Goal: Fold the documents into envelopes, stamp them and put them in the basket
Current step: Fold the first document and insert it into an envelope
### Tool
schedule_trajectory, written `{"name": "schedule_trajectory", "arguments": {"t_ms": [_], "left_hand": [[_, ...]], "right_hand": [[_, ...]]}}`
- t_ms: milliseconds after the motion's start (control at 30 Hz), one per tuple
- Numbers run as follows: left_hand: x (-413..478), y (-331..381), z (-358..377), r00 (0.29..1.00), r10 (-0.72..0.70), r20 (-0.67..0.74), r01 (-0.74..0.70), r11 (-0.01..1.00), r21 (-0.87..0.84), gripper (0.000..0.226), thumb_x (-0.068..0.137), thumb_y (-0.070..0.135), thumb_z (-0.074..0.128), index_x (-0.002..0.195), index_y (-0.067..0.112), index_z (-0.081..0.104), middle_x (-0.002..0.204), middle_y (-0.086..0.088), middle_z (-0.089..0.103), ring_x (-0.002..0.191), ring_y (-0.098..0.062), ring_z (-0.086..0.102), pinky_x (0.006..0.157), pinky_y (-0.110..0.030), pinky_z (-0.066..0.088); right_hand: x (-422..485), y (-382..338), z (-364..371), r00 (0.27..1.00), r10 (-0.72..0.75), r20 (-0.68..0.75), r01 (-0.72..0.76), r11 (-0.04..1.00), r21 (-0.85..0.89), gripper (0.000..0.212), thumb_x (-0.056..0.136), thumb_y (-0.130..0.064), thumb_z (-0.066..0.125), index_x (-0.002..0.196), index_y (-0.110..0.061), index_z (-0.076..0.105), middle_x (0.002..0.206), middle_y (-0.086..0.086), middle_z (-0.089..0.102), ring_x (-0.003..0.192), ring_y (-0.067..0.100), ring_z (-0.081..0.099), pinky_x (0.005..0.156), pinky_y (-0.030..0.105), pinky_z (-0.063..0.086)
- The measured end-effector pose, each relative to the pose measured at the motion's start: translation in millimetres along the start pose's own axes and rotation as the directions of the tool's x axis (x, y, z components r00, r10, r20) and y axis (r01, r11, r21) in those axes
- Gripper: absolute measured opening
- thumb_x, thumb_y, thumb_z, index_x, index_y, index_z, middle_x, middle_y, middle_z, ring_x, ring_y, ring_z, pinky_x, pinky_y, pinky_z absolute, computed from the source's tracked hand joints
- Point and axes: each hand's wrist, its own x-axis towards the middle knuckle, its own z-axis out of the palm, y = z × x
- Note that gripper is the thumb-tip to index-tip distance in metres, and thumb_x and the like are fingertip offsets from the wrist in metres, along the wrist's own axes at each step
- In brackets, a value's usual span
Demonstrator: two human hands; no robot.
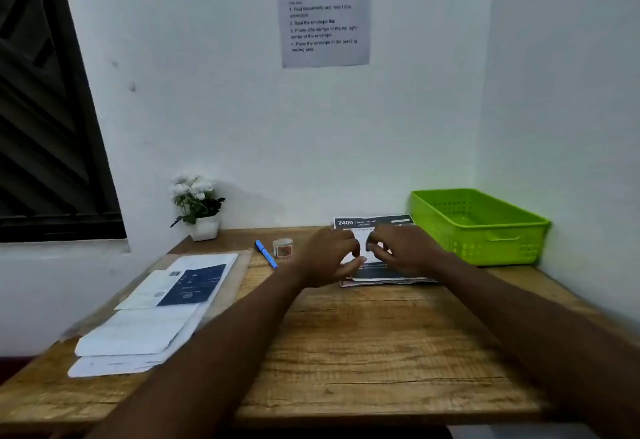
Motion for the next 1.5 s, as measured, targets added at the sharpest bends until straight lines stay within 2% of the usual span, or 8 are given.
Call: {"name": "schedule_trajectory", "arguments": {"t_ms": [233, 433, 600, 700, 867, 1100, 1300, 1500], "left_hand": [[-6, 4, 11, 0.986, 0.050, 0.161, -0.018, 0.981, -0.194, 0.030, 0.088, 0.043, 0.056, 0.089, 0.016, 0.067, 0.083, 0.001, 0.065, 0.075, -0.014, 0.059, 0.064, -0.030, 0.047], [0, -2, 0, 0.998, -0.059, -0.006, 0.056, 0.968, -0.245, 0.012, 0.083, 0.024, 0.067, 0.076, 0.016, 0.073, 0.068, 0.005, 0.069, 0.056, -0.003, 0.052, 0.055, -0.026, 0.044], [-5, -14, 2, 0.958, -0.131, 0.255, 0.213, 0.922, -0.325, 0.025, 0.076, 0.048, 0.075, 0.084, 0.024, 0.074, 0.080, 0.014, 0.068, 0.073, 0.000, 0.060, 0.061, -0.012, 0.042], [-5, -16, 4, 0.942, -0.114, 0.316, 0.214, 0.929, -0.303, 0.021, 0.081, 0.042, 0.072, 0.091, 0.024, 0.074, 0.088, 0.012, 0.069, 0.079, -0.002, 0.060, 0.063, -0.010, 0.041], [-4, -14, 4, 0.961, -0.109, 0.255, 0.186, 0.935, -0.302, 0.014, 0.090, 0.027, 0.065, 0.087, 0.016, 0.074, 0.084, 0.006, 0.070, 0.072, -0.003, 0.058, 0.064, -0.016, 0.045], [-6, -13, -3, 0.968, -0.221, 0.122, 0.248, 0.922, -0.297, 0.009, 0.085, 0.013, 0.070, 0.091, 0.018, 0.074, 0.087, 0.009, 0.071, 0.074, 0.001, 0.058, 0.072, -0.030, 0.052], [-8, -14, -6, 0.936, -0.346, 0.066, 0.344, 0.859, -0.380, 0.007, 0.074, 0.023, 0.080, 0.075, 0.022, 0.073, 0.072, 0.011, 0.070, 0.069, -0.004, 0.062, 0.066, -0.032, 0.052], [-8, -16, 1, 0.925, -0.370, 0.082, 0.372, 0.844, -0.388, 0.007, 0.083, 0.023, 0.073, 0.088, 0.022, 0.078, 0.082, 0.011, 0.074, 0.074, -0.004, 0.063, 0.070, -0.029, 0.052]], "right_hand": [[-10, 2, 18, 0.985, -0.152, 0.087, 0.145, 0.986, 0.081, 0.021, 0.093, -0.037, 0.048, 0.094, -0.026, 0.066, 0.092, -0.008, 0.067, 0.084, 0.014, 0.060, 0.069, 0.031, 0.039], [-11, 10, -2, 0.991, -0.062, 0.116, 0.020, 0.943, 0.332, 0.021, 0.087, -0.056, 0.060, 0.097, -0.039, 0.067, 0.099, -0.029, 0.066, 0.092, -0.009, 0.060, 0.077, 0.027, 0.048], [-15, 17, -6, 0.975, -0.071, 0.210, 0.013, 0.964, 0.264, 0.031, 0.077, -0.061, 0.069, 0.100, -0.041, 0.069, 0.096, -0.032, 0.067, 0.089, -0.013, 0.060, 0.080, 0.028, 0.052], [-14, 18, -2, 0.973, -0.084, 0.217, 0.033, 0.973, 0.228, 0.026, 0.081, -0.054, 0.069, 0.103, -0.040, 0.070, 0.097, -0.028, 0.068, 0.088, -0.011, 0.060, 0.080, 0.032, 0.052], [-14, 12, -4, 0.983, -0.059, 0.173, 0.008, 0.959, 0.285, 0.033, 0.079, -0.053, 0.071, 0.110, -0.041, 0.066, 0.098, -0.031, 0.067, 0.091, -0.012, 0.060, 0.080, 0.028, 0.052], [-17, 13, -17, 0.990, 0.034, 0.137, -0.058, 0.983, 0.172, 0.012, 0.084, -0.040, 0.068, 0.096, -0.043, 0.070, 0.090, -0.032, 0.067, 0.083, -0.009, 0.062, 0.079, 0.036, 0.053], [-18, 23, -27, 0.986, 0.128, 0.104, -0.138, 0.986, 0.094, 0.008, 0.082, -0.048, 0.069, 0.083, -0.041, 0.072, 0.082, -0.027, 0.068, 0.081, -0.005, 0.062, 0.075, 0.031, 0.051], [-17, 29, -32, 0.974, 0.171, 0.146, -0.174, 0.985, 0.011, 0.008, 0.081, -0.048, 0.071, 0.085, -0.042, 0.073, 0.079, -0.022, 0.067, 0.085, -0.001, 0.062, 0.060, 0.021, 0.036]]}}
